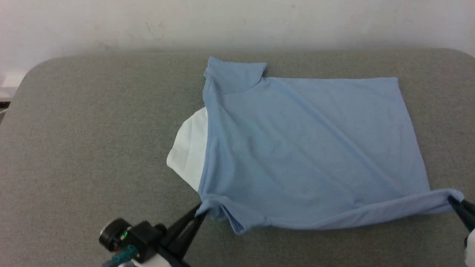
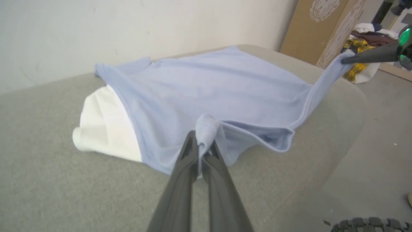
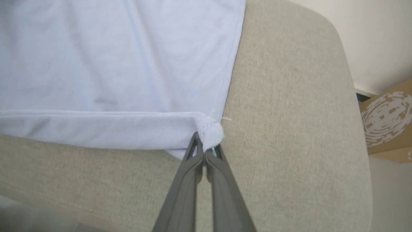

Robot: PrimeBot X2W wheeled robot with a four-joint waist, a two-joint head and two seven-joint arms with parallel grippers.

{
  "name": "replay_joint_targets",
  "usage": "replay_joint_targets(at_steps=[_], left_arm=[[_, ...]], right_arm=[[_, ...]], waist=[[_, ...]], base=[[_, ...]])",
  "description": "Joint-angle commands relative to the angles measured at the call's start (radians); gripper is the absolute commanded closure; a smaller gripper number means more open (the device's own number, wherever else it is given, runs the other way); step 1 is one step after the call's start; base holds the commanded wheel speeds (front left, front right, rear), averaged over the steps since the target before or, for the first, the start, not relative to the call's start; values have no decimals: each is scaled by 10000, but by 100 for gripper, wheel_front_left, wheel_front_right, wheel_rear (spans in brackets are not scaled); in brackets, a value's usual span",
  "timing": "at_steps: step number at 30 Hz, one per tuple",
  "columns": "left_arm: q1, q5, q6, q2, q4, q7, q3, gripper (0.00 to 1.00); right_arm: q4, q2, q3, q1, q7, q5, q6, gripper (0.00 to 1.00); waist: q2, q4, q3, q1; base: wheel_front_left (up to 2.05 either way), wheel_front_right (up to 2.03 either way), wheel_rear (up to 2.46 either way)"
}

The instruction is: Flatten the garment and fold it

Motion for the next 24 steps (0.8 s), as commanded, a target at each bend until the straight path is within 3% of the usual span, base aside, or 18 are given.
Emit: replay_joint_targets(at_steps=[1,8,24], left_arm=[[-450,234,144,-278,-499,-78,614,100],[-1611,623,31,-615,-775,-83,1828,100],[-5118,586,-596,-1521,2923,453,1843,100]], right_arm=[[-259,59,-209,-484,-214,-2,-21,100],[-358,28,-210,-1876,-235,-142,-21,100],[2772,34,1824,-5891,-632,-878,-21,100]], waist=[[-1,-91,650,0],[-1,-162,1777,0],[-1,-106,3181,0]], base=[[0,0,0],[0,0,0],[0,0,0]])
